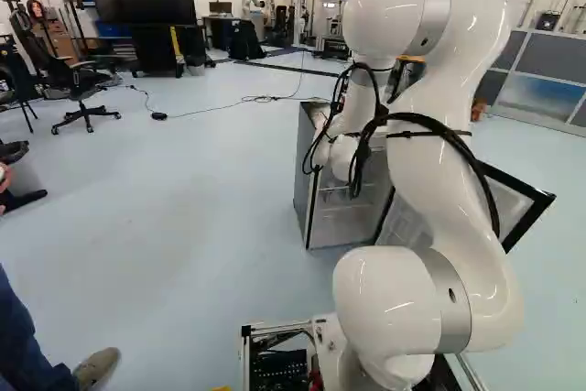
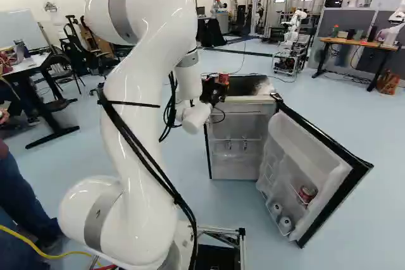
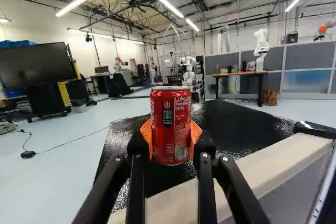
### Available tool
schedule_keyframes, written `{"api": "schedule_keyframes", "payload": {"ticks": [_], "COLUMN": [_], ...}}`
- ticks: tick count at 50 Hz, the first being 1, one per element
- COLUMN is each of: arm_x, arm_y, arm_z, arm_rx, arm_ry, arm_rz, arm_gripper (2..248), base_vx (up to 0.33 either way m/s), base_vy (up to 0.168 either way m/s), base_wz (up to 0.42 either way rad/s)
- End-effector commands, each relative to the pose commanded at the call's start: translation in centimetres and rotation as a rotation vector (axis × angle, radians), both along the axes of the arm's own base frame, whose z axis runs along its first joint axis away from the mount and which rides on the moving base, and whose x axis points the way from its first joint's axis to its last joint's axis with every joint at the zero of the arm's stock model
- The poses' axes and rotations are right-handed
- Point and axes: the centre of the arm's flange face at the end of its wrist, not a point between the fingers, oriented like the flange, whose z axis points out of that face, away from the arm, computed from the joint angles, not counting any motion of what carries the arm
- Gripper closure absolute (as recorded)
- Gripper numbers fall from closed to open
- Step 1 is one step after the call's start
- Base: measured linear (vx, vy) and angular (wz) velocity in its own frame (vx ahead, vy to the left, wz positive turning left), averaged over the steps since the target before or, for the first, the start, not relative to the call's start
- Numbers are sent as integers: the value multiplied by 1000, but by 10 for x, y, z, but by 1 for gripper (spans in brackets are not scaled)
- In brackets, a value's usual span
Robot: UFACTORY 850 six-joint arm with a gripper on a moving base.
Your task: Grab a drink from the fridge
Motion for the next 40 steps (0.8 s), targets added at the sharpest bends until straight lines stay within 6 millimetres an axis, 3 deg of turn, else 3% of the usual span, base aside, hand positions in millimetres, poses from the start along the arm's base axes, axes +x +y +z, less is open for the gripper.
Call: {"api": "schedule_keyframes", "payload": {"ticks": [40], "arm_x": [0], "arm_y": [0], "arm_z": [-12], "arm_rx": [3], "arm_ry": [20], "arm_rz": [0], "arm_gripper": [158], "base_vx": [0], "base_vy": [0], "base_wz": [0]}}
